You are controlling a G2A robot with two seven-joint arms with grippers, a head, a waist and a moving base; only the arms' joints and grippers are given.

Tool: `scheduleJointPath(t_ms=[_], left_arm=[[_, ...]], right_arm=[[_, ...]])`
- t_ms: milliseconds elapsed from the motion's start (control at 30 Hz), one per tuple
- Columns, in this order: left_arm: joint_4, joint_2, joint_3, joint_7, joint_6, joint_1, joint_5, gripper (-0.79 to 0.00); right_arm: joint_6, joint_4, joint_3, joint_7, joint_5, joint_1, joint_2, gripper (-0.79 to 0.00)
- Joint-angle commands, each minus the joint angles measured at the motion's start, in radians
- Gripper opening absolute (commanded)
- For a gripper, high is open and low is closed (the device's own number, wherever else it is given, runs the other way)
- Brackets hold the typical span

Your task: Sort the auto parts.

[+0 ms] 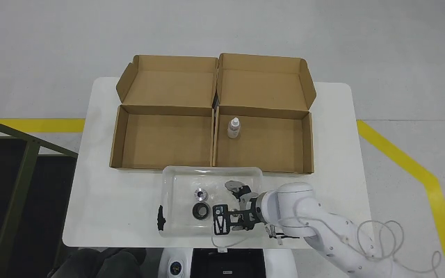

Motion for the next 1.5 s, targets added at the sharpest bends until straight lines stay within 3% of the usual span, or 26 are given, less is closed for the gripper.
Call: scheduleJointPath(t_ms=[0, 200, 700, 1000, 1200, 1467], left_arm=[[0.000, 0.000, 0.000, 0.000, 0.000, 0.000, 0.000, 0.000], [0.000, 0.000, 0.000, 0.000, 0.000, 0.000, 0.000, 0.000], [0.000, 0.000, 0.000, 0.000, 0.000, 0.000, 0.000, 0.000], [0.000, 0.000, 0.000, 0.000, 0.000, 0.000, 0.000, 0.000], [0.000, 0.000, 0.000, 0.000, 0.000, 0.000, 0.000, 0.000], [0.000, 0.000, 0.000, 0.000, 0.000, 0.000, 0.000, 0.000]], right_arm=[[0.007, 0.005, -0.017, 0.007, -0.001, 0.011, 0.002, -0.015], [0.026, 0.021, -0.068, 0.026, 0.010, 0.044, 0.009, -0.086], [0.074, 0.050, -0.166, 0.074, 0.068, 0.131, 0.031, -0.403], [0.088, 0.063, -0.204, 0.088, 0.111, 0.174, 0.038, -0.533], [0.092, 0.068, -0.219, 0.092, 0.133, 0.194, 0.039, -0.785], [0.089, 0.050, -0.213, 0.085, 0.168, 0.210, 0.042, -0.785]])
